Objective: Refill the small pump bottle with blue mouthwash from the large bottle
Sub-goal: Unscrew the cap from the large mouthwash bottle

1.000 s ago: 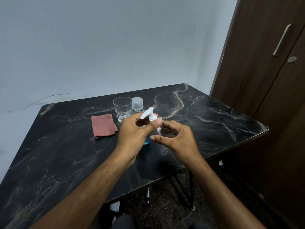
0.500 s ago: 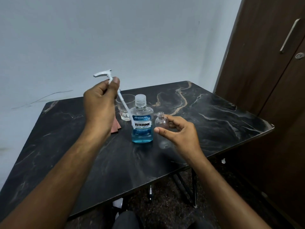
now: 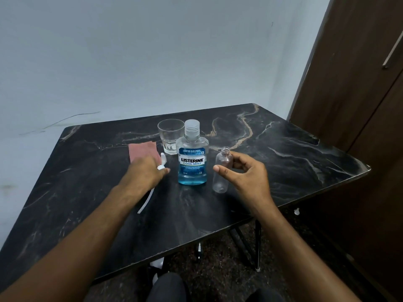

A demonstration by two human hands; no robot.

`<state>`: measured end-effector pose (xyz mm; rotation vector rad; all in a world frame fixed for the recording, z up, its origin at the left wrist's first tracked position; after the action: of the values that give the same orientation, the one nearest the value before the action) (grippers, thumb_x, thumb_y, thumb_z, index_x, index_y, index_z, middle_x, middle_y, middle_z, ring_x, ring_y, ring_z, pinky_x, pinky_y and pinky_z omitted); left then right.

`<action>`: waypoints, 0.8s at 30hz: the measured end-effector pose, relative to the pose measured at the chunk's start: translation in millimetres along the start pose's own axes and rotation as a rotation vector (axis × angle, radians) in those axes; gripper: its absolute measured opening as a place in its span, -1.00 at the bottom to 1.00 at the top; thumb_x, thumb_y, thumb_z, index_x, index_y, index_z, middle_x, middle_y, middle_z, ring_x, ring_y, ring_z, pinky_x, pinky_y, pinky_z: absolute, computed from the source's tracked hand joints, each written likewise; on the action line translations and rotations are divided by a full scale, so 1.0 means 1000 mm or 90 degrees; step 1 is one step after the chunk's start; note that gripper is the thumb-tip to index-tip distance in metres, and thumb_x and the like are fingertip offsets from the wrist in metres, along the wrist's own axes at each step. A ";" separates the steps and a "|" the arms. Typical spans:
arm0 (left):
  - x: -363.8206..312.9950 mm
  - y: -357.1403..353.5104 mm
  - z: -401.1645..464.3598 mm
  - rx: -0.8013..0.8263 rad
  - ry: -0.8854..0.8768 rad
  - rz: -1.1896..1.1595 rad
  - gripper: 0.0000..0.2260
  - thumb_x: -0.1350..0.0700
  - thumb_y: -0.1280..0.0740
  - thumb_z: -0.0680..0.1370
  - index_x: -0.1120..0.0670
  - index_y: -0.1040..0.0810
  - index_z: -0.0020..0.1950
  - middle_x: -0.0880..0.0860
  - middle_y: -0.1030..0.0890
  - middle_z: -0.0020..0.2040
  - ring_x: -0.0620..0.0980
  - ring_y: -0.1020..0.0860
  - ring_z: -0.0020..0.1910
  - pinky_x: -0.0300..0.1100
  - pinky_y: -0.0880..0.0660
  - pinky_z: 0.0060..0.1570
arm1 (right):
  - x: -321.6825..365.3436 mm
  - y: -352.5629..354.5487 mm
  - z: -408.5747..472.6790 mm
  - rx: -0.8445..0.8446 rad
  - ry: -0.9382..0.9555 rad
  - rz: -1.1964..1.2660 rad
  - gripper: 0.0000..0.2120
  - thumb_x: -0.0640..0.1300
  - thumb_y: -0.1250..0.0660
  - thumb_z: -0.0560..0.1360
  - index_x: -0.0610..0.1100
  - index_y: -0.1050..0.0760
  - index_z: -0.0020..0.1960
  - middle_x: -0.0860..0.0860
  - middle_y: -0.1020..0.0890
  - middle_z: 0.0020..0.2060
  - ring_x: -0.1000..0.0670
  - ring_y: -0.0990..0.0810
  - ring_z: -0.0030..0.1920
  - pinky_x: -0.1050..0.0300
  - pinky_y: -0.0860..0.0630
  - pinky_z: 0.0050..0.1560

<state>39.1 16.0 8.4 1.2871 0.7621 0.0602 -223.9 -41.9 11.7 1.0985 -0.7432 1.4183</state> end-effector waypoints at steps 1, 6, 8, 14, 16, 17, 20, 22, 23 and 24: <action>0.001 -0.002 0.001 -0.004 -0.005 0.006 -0.71 -0.09 -0.47 0.52 0.10 -0.59 -0.25 0.03 -0.51 -0.38 -0.04 -0.46 -0.36 -0.18 -0.25 -0.41 | 0.000 0.001 0.001 0.001 -0.002 -0.005 -0.58 -0.11 -0.64 0.32 -0.04 -0.67 0.15 0.07 -0.75 -0.01 0.06 -0.71 0.05 -0.07 -0.65 0.14; 0.002 -0.008 0.000 -0.025 -0.054 0.004 -0.72 -0.11 -0.55 0.44 0.10 -0.68 -0.22 -0.01 -0.50 -0.45 -0.08 -0.45 -0.41 -0.19 -0.24 -0.43 | -0.005 0.000 0.000 0.006 -0.005 -0.057 -0.56 -0.04 -0.64 0.32 -0.03 -0.66 0.16 0.08 -0.73 0.00 0.08 -0.70 0.03 -0.02 -0.66 0.10; 0.001 -0.010 0.000 -0.031 -0.061 0.001 -0.71 -0.13 -0.55 0.43 0.09 -0.67 -0.24 -0.04 -0.50 -0.47 -0.10 -0.46 -0.43 -0.20 -0.24 -0.44 | -0.007 -0.001 -0.001 0.009 -0.004 -0.078 -0.57 -0.02 -0.64 0.31 -0.01 -0.65 0.15 0.10 -0.72 0.01 0.09 -0.69 0.02 0.01 -0.66 0.09; 0.000 -0.012 0.000 -0.039 -0.065 -0.019 -0.72 -0.14 -0.51 0.46 0.08 -0.73 -0.10 -0.04 -0.57 -0.43 -0.11 -0.52 -0.38 -0.22 -0.30 -0.42 | -0.007 -0.002 -0.002 0.022 -0.002 -0.103 -0.52 0.01 -0.64 0.31 0.00 -0.60 0.18 0.14 -0.70 0.01 0.17 -0.67 0.01 0.24 -0.63 0.01; -0.001 -0.007 -0.004 -0.074 -0.085 -0.052 -0.73 -0.10 -0.53 0.46 0.10 -0.72 -0.06 -0.12 -0.57 -0.42 -0.20 -0.50 -0.38 -0.32 -0.28 -0.42 | -0.006 -0.003 -0.002 0.024 0.001 -0.107 -0.51 0.00 -0.64 0.31 -0.01 -0.60 0.19 0.14 -0.70 0.01 0.17 -0.66 0.01 0.31 -0.61 -0.02; -0.003 -0.003 -0.007 -0.097 -0.095 -0.077 -0.74 -0.07 -0.54 0.45 0.12 -0.71 -0.05 -0.14 -0.57 -0.40 -0.22 -0.50 -0.36 -0.40 -0.25 -0.42 | -0.005 -0.003 -0.002 0.021 0.002 -0.103 -0.50 -0.01 -0.64 0.31 -0.01 -0.60 0.20 0.15 -0.69 0.01 0.18 -0.66 0.00 0.33 -0.59 -0.03; -0.013 0.013 -0.022 -0.186 -0.134 -0.117 -0.78 0.04 -0.56 0.45 0.07 -0.70 0.04 -0.11 -0.58 -0.26 -0.16 -0.54 -0.25 -0.48 -0.27 -0.36 | -0.003 -0.003 -0.004 0.010 0.008 -0.091 -0.50 -0.01 -0.65 0.30 -0.02 -0.59 0.19 0.15 -0.69 0.00 0.18 -0.66 0.00 0.34 -0.60 -0.02; -0.023 0.021 -0.034 -0.212 -0.158 -0.186 -0.83 0.10 -0.55 0.46 0.03 -0.70 0.03 -0.06 -0.61 -0.17 -0.21 -0.52 -0.23 -0.51 -0.38 -0.28 | 0.000 -0.005 -0.006 0.014 0.015 -0.087 -0.51 0.00 -0.64 0.30 -0.02 -0.59 0.18 0.13 -0.70 0.00 0.18 -0.67 0.01 0.29 -0.62 0.02; -0.028 0.023 -0.041 -0.204 -0.167 -0.225 -0.85 0.13 -0.54 0.46 0.02 -0.69 0.01 -0.04 -0.61 -0.16 -0.22 -0.52 -0.24 -0.52 -0.41 -0.23 | 0.002 -0.006 -0.006 0.016 0.019 -0.086 -0.51 0.01 -0.64 0.30 -0.02 -0.60 0.17 0.13 -0.70 0.00 0.18 -0.67 0.01 0.28 -0.62 0.02; -0.033 0.022 -0.049 -0.185 -0.173 -0.258 -0.86 0.14 -0.54 0.46 -0.01 -0.69 -0.01 -0.04 -0.61 -0.17 -0.22 -0.51 -0.28 -0.50 -0.44 -0.23 | 0.003 -0.008 -0.007 0.018 0.022 -0.082 -0.51 0.02 -0.64 0.29 -0.02 -0.60 0.17 0.13 -0.71 -0.01 0.18 -0.67 0.01 0.27 -0.62 0.02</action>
<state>-4.4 49.0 40.2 0.8276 0.7353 -0.3148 -217.5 -32.8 11.1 1.1219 -0.6185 1.3381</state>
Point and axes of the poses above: each hand's wrist, its own z-axis towards the middle knuckle, its own y-axis out of the back of the hand, x = y × z, the point moved 4 cm from there along z, towards the middle knuckle
